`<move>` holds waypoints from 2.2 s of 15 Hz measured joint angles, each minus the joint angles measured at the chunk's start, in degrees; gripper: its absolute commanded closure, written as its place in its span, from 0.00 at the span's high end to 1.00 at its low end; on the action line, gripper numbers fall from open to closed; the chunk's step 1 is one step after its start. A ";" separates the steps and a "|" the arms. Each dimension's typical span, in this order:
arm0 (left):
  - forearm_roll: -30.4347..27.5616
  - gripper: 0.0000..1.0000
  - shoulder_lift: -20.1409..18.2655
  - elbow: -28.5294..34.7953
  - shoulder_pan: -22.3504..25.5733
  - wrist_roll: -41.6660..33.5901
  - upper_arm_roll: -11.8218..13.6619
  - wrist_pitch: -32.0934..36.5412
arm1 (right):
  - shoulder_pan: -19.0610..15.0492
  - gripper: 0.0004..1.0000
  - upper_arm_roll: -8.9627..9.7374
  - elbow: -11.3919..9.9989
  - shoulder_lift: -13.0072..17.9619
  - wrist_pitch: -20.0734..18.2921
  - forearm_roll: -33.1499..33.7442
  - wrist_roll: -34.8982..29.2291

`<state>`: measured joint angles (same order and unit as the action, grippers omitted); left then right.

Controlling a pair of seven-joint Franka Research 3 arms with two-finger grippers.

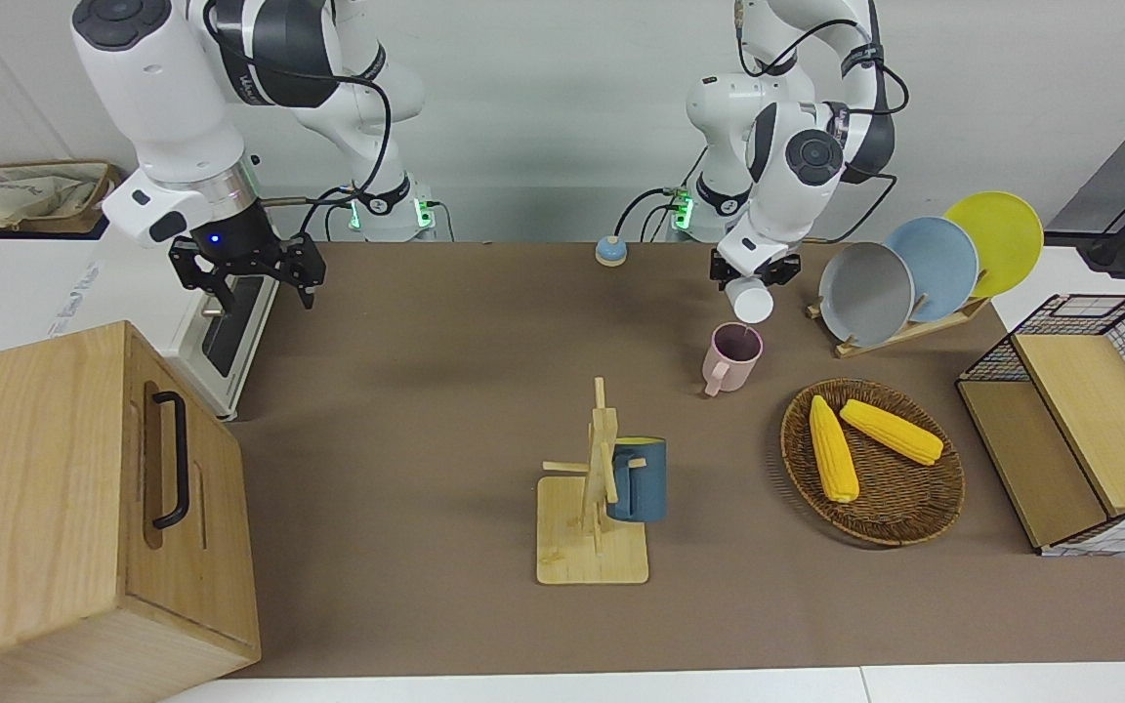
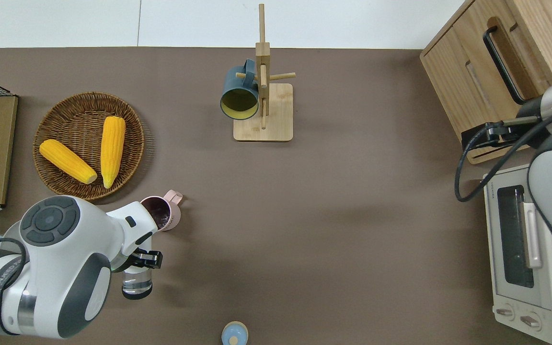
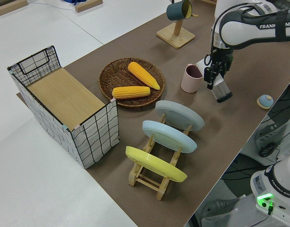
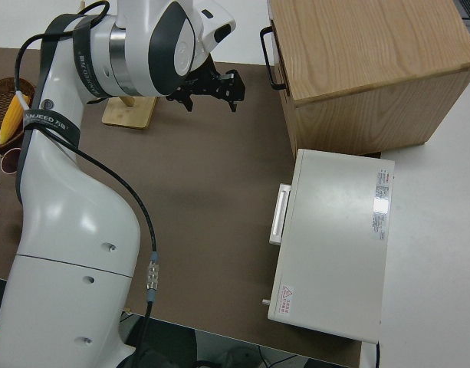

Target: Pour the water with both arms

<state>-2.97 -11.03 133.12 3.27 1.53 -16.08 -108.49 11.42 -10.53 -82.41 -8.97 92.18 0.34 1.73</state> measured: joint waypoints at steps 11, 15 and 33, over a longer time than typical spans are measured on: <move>0.01 0.00 1.21 -2.58 -0.02 0.13 -0.79 2.93 | 0.69 0.99 0.77 0.81 0.31 0.00 -0.01 0.00; 0.01 0.00 1.68 -3.00 -0.02 0.32 -0.79 3.82 | 0.69 0.99 0.88 0.93 0.34 0.00 -0.01 0.00; -3.99 0.00 -14.36 12.00 -1.32 0.69 -0.81 -15.74 | 0.69 0.99 0.87 1.00 0.41 0.00 -0.01 0.00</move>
<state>-6.97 -25.39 145.12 1.95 2.22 -16.89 -124.23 12.11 -9.66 -81.41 -8.56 92.18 0.33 1.73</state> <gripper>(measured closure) 0.352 0.004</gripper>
